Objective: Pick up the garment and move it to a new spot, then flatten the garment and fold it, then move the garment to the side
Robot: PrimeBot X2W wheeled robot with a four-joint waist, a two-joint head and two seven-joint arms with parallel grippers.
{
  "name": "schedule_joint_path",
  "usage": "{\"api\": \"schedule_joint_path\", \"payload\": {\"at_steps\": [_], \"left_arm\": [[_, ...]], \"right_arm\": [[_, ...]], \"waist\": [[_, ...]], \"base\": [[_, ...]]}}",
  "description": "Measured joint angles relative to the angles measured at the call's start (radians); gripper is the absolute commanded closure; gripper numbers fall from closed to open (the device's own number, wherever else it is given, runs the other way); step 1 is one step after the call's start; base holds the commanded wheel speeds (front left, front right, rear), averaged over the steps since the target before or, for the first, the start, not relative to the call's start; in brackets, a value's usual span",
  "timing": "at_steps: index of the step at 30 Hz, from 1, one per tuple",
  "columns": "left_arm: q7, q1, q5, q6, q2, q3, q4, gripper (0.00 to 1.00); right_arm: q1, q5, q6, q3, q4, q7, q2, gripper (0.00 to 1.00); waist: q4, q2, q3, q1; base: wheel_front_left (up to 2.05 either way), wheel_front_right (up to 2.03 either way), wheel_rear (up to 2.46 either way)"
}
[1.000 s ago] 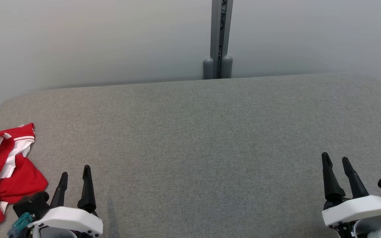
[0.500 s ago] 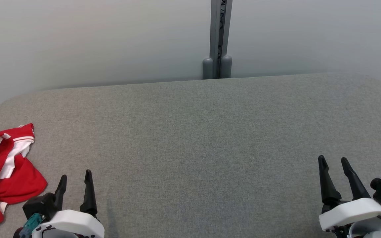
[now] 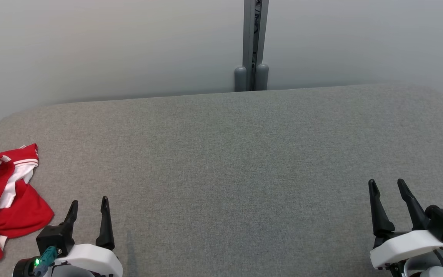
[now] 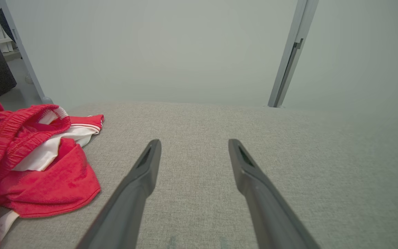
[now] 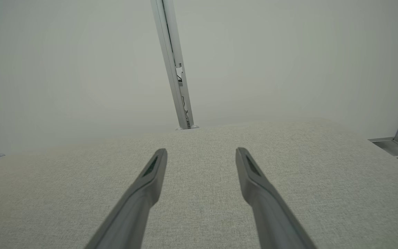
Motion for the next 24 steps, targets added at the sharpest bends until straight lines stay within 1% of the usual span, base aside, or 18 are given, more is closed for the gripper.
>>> {"api": "schedule_joint_path", "payload": {"at_steps": [20, 24], "left_arm": [[-0.037, -0.002, 0.148, 0.019, 0.001, -0.004, 0.001, 0.00], [-0.039, -0.002, 0.156, 0.022, 0.000, -0.004, 0.003, 0.00]], "right_arm": [[-0.004, -0.153, 0.000, -0.012, 0.009, -0.037, 0.006, 0.00], [-0.004, -0.165, 0.000, -0.013, 0.006, -0.040, 0.007, 0.00]], "waist": [[-0.002, 0.0000, -0.002, 0.0000], [-0.001, 0.0000, -0.002, 0.0000]], "base": [[0.00, 0.00, 0.00], [0.00, 0.00, 0.00]]}}
